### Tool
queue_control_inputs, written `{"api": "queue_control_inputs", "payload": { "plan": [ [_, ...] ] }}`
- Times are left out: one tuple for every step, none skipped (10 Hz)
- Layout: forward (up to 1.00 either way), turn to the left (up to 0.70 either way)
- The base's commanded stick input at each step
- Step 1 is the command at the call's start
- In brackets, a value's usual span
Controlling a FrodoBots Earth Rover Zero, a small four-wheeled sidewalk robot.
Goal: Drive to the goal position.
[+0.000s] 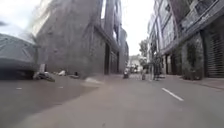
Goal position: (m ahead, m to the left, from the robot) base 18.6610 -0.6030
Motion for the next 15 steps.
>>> {"api": "queue_control_inputs", "payload": {
  "plan": [
    [1.00,-0.22],
    [1.00,-0.40],
    [1.00,-0.40],
    [1.00,-0.40],
    [1.00,-0.40],
    [1.00,-0.40],
    [1.00,-0.40],
    [1.00,-0.40],
    [1.00,-0.12],
    [1.00,0.00],
    [1.00,0.00],
    [1.00,-0.09],
    [1.00,-0.36],
    [1.00,-0.40],
    [1.00,-0.40]
  ]
}}
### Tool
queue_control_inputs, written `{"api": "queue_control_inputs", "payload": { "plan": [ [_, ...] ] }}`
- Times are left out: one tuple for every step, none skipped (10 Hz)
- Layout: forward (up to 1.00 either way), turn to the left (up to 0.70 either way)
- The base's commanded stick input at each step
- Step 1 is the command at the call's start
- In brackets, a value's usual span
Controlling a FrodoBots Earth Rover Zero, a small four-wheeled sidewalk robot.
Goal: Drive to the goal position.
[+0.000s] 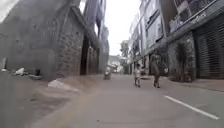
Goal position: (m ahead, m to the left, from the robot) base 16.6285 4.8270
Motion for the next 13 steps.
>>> {"api": "queue_control_inputs", "payload": {
  "plan": [
    [1.00,-0.40],
    [1.00,-0.40],
    [1.00,-0.40],
    [1.00,-0.40],
    [1.00,-0.40],
    [1.00,-0.06],
    [1.00,0.00],
    [1.00,0.00],
    [1.00,0.00],
    [1.00,0.00],
    [1.00,0.00],
    [1.00,0.00],
    [1.00,0.00]
  ]
}}
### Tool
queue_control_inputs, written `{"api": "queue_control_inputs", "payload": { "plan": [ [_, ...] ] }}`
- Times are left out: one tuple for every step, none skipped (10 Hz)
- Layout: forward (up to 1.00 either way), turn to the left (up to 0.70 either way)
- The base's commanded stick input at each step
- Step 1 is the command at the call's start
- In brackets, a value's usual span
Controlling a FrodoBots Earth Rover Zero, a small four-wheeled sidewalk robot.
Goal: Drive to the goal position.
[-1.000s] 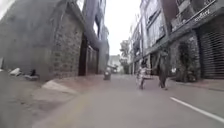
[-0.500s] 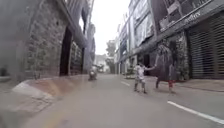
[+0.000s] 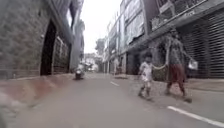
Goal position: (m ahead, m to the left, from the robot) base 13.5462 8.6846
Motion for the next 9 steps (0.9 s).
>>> {"api": "queue_control_inputs", "payload": {
  "plan": [
    [1.00,0.00],
    [1.00,0.00],
    [1.00,0.00],
    [1.00,0.00],
    [1.00,0.00],
    [1.00,0.00],
    [1.00,0.00],
    [1.00,0.00],
    [1.00,0.00]
  ]
}}
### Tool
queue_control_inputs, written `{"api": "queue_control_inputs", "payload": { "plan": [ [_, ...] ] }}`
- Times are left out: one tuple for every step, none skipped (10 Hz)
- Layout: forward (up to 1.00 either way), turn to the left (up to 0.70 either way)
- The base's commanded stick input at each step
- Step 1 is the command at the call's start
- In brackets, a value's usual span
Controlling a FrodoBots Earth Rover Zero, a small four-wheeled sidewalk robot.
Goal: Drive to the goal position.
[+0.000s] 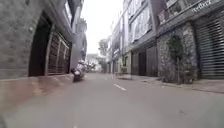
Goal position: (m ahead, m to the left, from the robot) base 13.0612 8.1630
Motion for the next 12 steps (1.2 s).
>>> {"api": "queue_control_inputs", "payload": {
  "plan": [
    [1.00,0.00],
    [1.00,0.00],
    [1.00,0.00],
    [1.00,0.05],
    [1.00,0.18],
    [1.00,0.28],
    [1.00,0.39],
    [1.00,0.40],
    [1.00,0.40],
    [1.00,0.03],
    [1.00,0.00],
    [1.00,0.00]
  ]
}}
